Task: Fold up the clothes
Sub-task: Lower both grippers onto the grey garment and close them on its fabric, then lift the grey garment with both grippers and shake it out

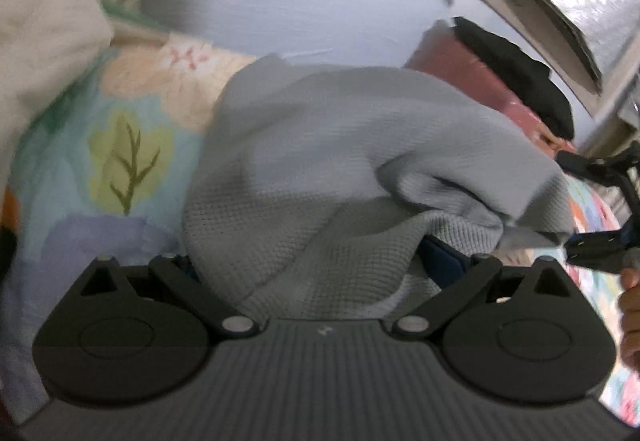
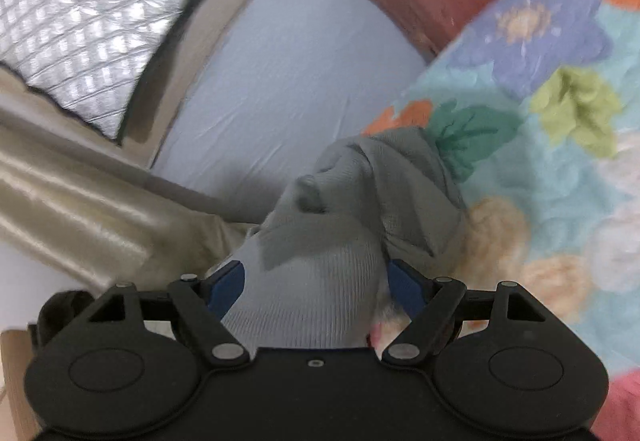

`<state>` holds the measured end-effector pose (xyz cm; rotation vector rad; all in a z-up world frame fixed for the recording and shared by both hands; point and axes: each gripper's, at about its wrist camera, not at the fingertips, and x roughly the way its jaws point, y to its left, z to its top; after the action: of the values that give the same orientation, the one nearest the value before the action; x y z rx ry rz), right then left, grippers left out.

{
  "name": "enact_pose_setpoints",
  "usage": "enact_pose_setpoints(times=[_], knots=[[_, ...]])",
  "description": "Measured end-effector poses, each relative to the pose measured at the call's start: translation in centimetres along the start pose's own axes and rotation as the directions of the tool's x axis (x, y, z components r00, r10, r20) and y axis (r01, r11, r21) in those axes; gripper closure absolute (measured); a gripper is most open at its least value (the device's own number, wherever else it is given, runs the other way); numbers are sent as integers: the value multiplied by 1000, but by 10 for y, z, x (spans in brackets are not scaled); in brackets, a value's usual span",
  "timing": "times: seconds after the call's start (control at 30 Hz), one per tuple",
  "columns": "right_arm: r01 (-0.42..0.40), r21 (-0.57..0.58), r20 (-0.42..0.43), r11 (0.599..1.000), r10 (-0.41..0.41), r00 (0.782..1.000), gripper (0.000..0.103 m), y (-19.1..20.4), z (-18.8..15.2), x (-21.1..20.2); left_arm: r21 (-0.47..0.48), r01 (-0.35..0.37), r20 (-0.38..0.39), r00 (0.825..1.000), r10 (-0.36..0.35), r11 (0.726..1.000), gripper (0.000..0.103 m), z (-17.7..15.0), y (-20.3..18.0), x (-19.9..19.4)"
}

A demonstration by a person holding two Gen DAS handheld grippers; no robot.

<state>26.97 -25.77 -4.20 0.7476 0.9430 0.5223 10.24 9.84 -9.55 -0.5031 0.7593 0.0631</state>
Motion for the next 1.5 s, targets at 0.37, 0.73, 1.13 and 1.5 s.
enact_pose_setpoints(times=[0.37,0.73,1.13,1.5], knots=[[55,-34,-129,998,-59,990,48,20,-44,53,-164,142,-34,988,-150,976,39,2,40,-1],[-6,-77,-136,997,-5,991,75,35,-85,35,-70,241,-165,954,-249,968,56,-18,-8,14],[-9,-252,-143,968,-28,989,87,44,-84,-38,277,234,-125,970,-206,932,56,-37,-91,-31],[66,-244,-4,968,-69,998,60,19,-49,-84,417,167,-203,975,-88,893,29,-6,-118,-78]])
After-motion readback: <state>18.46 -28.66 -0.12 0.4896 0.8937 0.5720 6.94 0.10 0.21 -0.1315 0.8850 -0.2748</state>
